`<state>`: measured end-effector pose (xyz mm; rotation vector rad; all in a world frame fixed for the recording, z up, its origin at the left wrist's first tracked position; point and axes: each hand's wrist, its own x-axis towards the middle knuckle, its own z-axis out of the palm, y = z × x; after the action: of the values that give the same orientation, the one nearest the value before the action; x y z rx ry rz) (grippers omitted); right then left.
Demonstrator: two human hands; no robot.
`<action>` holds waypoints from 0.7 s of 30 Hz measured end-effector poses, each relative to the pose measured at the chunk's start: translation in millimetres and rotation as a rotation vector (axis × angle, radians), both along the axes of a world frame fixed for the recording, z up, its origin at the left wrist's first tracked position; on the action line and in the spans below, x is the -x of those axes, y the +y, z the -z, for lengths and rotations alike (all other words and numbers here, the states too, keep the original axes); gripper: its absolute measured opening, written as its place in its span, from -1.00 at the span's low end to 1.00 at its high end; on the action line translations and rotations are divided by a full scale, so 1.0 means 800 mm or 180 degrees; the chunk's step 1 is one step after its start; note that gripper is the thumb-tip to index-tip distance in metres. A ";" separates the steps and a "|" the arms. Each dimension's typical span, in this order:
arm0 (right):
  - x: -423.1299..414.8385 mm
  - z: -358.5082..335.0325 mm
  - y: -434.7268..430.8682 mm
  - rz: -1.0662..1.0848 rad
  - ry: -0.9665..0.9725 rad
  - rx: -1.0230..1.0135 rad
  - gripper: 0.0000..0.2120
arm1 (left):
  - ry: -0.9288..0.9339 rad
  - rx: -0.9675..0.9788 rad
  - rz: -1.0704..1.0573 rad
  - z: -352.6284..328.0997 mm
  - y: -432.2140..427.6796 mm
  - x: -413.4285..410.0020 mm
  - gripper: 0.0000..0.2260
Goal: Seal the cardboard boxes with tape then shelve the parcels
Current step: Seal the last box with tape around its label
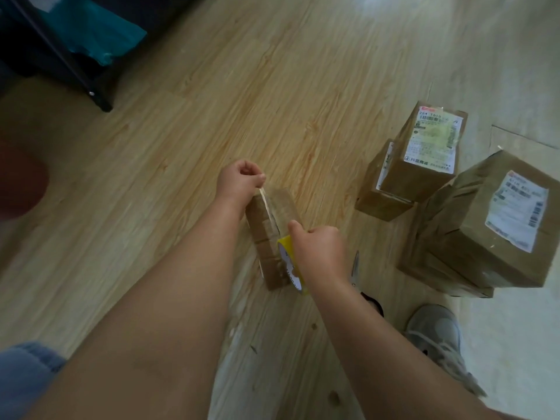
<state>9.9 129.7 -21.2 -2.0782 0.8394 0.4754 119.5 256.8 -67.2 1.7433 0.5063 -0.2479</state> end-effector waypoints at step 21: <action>0.029 0.001 -0.016 0.0067 -0.0486 -0.1429 -0.59 | 0.0094 0.0045 -0.0012 0.031 0.000 -0.015 -0.77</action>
<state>-13.3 116.7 -22.1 -1.6660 0.5995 0.4410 131.1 256.8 -92.0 1.7270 0.5280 -0.2743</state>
